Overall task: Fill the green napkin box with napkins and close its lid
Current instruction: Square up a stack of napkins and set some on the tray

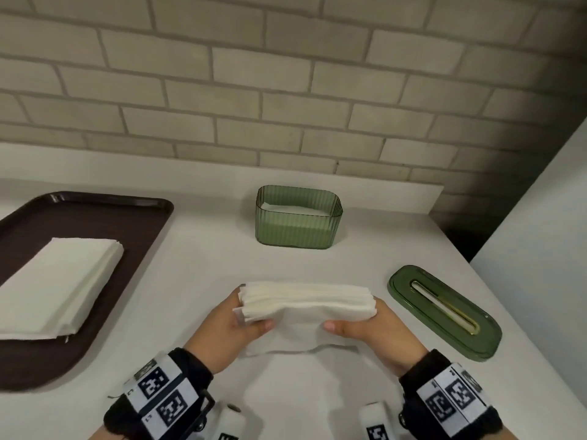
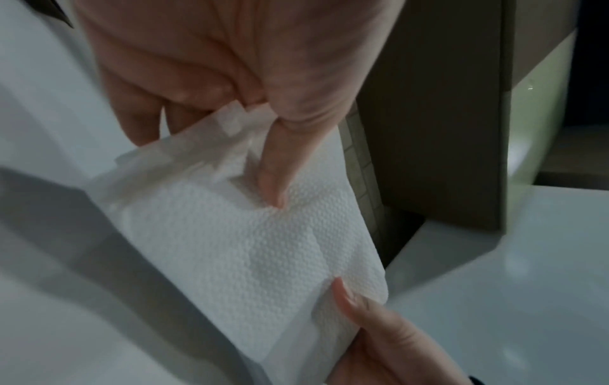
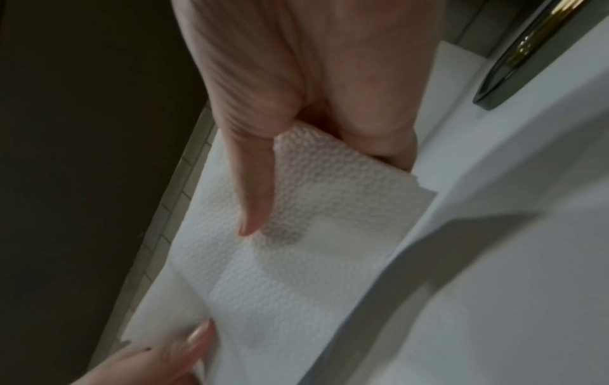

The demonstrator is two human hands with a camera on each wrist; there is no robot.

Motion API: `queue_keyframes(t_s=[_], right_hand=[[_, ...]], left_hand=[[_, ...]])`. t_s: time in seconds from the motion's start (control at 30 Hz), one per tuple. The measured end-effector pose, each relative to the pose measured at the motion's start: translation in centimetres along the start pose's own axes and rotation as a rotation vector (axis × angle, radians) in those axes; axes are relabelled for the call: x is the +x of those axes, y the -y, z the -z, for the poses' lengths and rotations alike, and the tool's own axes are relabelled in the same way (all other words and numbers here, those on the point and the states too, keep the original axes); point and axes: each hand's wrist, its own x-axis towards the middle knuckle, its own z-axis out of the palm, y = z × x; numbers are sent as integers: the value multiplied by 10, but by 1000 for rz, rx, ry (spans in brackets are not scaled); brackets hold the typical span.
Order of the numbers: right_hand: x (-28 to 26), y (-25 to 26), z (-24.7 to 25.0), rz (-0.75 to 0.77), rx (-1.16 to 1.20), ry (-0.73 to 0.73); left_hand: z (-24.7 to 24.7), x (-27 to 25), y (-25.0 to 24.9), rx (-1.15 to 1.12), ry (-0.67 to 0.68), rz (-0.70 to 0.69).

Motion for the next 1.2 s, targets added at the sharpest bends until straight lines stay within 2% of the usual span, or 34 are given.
queue_keyframes(t_s=[0.13, 0.27, 0.33, 0.6, 0.7, 0.8, 0.97, 1.1, 1.2], right_hand=[[15, -10, 7, -24, 36, 11], [16, -15, 7, -62, 32, 100], [15, -19, 8, -84, 42, 89], [26, -22, 2, -44, 72, -11], [27, -24, 6, -75, 78, -30], [27, -28, 7, -109, 68, -18], [30, -29, 3, -88, 52, -43], [34, -20, 2, -29, 18, -65], [36, -19, 1, -46, -30, -52]], left_hand=[[-9, 6, 4, -22, -81, 80], [-15, 4, 10, -80, -84, 154], [-19, 6, 12, -80, -75, 169], [-14, 19, 6, -46, -107, 118], [-5, 17, 7, -23, -99, 128], [-4, 17, 12, 10, -70, 166], [-8, 18, 17, 57, -74, 149], [4, 18, 5, 28, -104, 88], [15, 18, 2, 61, -76, 70]])
